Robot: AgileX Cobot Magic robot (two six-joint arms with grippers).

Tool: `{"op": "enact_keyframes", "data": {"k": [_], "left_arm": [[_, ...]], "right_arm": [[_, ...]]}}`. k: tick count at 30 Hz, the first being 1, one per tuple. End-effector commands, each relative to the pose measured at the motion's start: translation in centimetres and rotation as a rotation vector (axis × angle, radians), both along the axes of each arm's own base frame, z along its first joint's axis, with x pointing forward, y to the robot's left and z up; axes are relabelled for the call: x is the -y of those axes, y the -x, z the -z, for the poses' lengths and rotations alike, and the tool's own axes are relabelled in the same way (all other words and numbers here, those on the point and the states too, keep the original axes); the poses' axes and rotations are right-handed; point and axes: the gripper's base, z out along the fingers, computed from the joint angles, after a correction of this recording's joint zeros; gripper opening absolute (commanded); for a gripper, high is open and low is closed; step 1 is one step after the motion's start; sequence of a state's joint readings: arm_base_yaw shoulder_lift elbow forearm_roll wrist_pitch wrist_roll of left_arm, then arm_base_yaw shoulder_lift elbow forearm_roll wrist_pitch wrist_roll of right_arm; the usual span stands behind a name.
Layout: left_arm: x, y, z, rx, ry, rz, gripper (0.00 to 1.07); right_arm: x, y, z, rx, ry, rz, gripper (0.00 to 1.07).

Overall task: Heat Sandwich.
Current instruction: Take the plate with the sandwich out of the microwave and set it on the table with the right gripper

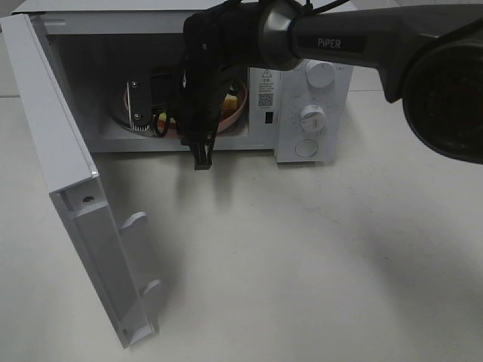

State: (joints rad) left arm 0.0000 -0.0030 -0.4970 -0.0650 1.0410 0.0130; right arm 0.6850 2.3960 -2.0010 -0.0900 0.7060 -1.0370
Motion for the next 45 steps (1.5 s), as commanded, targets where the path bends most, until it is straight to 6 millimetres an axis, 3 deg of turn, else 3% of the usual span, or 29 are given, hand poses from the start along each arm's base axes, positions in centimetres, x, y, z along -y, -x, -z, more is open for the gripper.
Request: {"op": "enact_keyframes", "data": {"k": [1,17,45], "left_arm": [[0.0,0.3,0.0,0.025,0.003,0.001,0.97],[0.0,0.3,0.0,0.025,0.003,0.001,0.97],[0.0,0.3,0.0,0.025,0.003,0.001,0.97]], "right_arm": [[0.4,0.7,0.0,-0.056,0.040,-0.013,0.00],[2.3,3.0,-2.2,0.033,0.070,-0.187,0.00],[7.9,10.3,-3.6,0.148,0.099,-0.396,0.00]]}}
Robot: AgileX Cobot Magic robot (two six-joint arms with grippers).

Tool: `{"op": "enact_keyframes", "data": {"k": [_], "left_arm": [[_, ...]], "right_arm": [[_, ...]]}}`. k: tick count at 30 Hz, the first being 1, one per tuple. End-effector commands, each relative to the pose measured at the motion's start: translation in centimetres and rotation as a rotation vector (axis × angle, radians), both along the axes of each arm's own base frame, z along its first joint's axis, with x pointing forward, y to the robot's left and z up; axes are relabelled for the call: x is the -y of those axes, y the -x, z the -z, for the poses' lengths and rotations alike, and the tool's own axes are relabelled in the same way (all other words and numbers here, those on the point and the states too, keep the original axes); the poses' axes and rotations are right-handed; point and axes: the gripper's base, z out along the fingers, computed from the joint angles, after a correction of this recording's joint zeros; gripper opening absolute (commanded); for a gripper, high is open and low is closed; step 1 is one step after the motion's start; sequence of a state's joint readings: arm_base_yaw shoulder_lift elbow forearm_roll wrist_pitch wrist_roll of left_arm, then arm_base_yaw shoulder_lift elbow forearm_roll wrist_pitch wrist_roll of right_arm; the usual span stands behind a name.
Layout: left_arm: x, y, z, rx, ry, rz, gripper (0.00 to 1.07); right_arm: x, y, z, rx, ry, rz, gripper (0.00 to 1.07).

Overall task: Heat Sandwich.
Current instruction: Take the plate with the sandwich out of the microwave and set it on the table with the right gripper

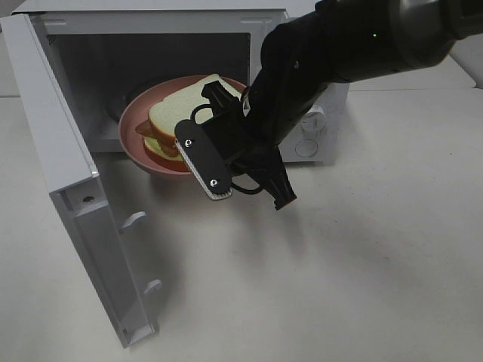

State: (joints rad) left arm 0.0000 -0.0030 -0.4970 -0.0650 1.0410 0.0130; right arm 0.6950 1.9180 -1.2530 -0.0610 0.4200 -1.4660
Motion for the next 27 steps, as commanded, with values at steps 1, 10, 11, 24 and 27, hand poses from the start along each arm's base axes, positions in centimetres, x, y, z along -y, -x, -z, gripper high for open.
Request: {"op": "enact_keyframes", "data": {"k": [1,10,11,24,27], "left_arm": [[0.0,0.3,0.0,0.025,0.003,0.001,0.97],[0.0,0.3,0.0,0.025,0.003,0.001,0.97],[0.0,0.3,0.0,0.025,0.003,0.001,0.97],[0.0,0.3,0.0,0.025,0.003,0.001,0.97],[0.0,0.3,0.0,0.025,0.003,0.001,0.97]], "right_arm": [[0.8,0.5,-1.0,0.048,-0.037,-0.003,0.00],[2.5,2.8,-1.4,0.025,-0.044,0.009,0.00],[2.9,3.3,-1.5,0.023,-0.043,0.010,0.00],[5.8,6.8,-2.4,-0.006,-0.026,0.022,0.00],[6.5,7.6,-2.7,-0.009,-0.038,0.044,0.00]]}}
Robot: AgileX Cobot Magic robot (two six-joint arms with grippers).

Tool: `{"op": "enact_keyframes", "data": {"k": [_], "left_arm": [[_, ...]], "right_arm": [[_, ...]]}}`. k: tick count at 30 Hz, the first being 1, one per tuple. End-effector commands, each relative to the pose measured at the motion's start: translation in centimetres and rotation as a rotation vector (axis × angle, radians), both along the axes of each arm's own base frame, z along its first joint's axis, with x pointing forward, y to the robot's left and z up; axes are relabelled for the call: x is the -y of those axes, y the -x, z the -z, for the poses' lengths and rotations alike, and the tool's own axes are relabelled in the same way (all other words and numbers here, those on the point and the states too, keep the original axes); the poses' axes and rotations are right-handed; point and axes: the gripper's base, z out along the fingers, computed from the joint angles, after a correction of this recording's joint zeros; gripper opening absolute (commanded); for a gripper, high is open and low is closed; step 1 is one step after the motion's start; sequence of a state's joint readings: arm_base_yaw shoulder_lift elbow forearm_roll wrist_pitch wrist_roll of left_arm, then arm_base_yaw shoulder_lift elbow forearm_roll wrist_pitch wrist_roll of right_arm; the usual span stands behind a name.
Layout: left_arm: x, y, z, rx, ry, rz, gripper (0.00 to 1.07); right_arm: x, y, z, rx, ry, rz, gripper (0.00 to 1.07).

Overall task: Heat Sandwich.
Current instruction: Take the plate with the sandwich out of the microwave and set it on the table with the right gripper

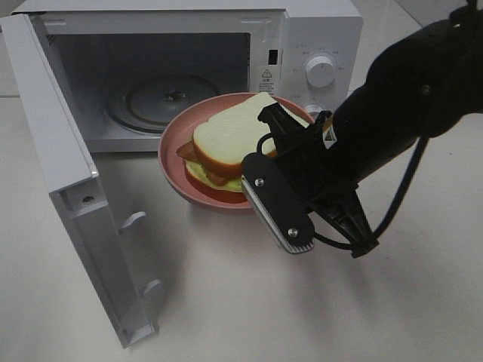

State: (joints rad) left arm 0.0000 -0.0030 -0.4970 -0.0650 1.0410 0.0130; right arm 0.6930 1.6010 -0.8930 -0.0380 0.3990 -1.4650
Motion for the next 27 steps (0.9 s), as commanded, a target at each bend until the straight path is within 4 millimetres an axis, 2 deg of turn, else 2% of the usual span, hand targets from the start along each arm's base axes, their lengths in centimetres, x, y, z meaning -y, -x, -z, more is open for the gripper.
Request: {"op": "enact_keyframes", "data": {"k": [1,13,27], "left_arm": [[0.0,0.3,0.0,0.025,0.003,0.001,0.97],[0.0,0.3,0.0,0.025,0.003,0.001,0.97],[0.0,0.3,0.0,0.025,0.003,0.001,0.97]], "right_arm": [[0.8,0.8,-1.0,0.020,-0.038,0.033,0.00],[3.9,4.5,-1.4,-0.048,-0.041,0.138,0.00],[6.8,7.9,-1.7,-0.075,-0.074,0.241,0.00]]}}
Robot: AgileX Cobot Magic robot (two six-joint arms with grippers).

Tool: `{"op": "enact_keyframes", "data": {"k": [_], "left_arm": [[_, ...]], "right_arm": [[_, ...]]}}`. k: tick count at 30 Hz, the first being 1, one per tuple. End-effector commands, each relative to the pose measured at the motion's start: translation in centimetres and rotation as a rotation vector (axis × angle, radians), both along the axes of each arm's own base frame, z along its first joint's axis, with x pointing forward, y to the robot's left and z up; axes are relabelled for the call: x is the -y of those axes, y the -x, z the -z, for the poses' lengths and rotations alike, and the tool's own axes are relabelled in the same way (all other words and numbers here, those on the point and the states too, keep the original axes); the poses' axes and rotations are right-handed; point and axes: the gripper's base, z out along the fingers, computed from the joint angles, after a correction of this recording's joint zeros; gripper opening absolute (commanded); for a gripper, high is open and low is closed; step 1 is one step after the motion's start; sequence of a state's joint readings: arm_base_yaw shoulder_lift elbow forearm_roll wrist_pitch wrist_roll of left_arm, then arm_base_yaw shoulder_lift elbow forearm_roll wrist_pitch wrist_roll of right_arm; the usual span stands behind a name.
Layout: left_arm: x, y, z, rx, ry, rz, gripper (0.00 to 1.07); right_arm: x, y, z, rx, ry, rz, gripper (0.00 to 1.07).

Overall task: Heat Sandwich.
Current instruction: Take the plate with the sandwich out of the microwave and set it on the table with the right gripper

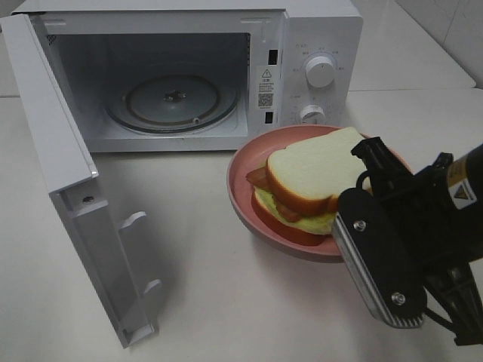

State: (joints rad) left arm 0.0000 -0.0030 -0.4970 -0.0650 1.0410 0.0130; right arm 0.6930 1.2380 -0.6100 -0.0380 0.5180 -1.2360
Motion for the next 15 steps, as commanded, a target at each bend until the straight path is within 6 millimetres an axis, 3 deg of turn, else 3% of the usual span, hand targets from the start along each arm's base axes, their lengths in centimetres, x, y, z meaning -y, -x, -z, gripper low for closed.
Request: {"op": "enact_keyframes", "data": {"k": [1,15], "left_arm": [[0.0,0.3,0.0,0.025,0.003,0.001,0.97],[0.0,0.3,0.0,0.025,0.003,0.001,0.97]], "right_arm": [[0.8,0.7,-0.2,0.015,-0.023,0.033,0.00],[3.7,3.5,-1.2,0.046,-0.026,0.137,0.00]]}}
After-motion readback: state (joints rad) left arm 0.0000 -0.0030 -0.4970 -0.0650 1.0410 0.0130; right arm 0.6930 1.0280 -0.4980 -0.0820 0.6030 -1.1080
